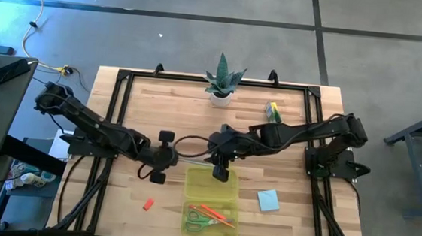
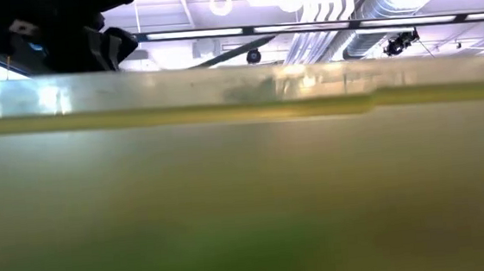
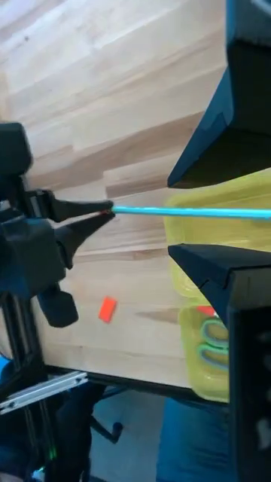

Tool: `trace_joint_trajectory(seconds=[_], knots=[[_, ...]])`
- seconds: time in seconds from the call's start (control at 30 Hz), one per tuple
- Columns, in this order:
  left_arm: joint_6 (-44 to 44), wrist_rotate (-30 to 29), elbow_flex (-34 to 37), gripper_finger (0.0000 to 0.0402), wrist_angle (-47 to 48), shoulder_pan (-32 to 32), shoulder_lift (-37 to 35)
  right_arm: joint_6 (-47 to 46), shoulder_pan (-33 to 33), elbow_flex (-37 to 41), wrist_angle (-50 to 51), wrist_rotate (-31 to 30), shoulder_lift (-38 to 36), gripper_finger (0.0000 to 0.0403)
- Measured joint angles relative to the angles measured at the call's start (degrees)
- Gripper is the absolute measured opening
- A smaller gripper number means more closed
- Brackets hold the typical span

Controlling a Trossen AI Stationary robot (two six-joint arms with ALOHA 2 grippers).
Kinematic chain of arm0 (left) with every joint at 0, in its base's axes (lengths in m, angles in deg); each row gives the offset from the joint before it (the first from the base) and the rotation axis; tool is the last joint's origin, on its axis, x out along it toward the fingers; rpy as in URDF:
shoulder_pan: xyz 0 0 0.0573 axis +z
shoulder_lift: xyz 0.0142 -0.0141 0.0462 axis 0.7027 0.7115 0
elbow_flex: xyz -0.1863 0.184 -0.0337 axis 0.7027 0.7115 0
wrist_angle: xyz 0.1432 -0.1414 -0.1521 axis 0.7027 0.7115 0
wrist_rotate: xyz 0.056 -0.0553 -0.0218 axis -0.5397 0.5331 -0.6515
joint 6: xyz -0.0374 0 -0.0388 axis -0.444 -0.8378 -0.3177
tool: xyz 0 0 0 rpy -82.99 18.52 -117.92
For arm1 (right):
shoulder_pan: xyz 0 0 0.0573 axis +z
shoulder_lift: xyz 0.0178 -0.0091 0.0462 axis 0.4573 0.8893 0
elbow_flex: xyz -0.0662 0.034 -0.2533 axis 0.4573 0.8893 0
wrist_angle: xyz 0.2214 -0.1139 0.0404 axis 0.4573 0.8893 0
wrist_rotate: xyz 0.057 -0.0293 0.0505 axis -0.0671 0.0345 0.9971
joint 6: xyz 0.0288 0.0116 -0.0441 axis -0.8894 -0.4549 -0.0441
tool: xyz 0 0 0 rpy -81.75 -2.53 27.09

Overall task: Pack school essentials
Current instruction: Put the blue pencil into the yellow supply box

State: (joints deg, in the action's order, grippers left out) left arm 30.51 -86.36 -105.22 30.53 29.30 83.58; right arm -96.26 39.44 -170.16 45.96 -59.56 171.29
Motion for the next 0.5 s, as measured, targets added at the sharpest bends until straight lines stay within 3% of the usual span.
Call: trace_joint_trajectory(seconds=[0.5], knots=[[16.72,-24.32,-0.02,0.0017,-5.96,-6.72,2.32,-9.66,-0.59,0.0,3.49,1.5,3.9,0.0122]])
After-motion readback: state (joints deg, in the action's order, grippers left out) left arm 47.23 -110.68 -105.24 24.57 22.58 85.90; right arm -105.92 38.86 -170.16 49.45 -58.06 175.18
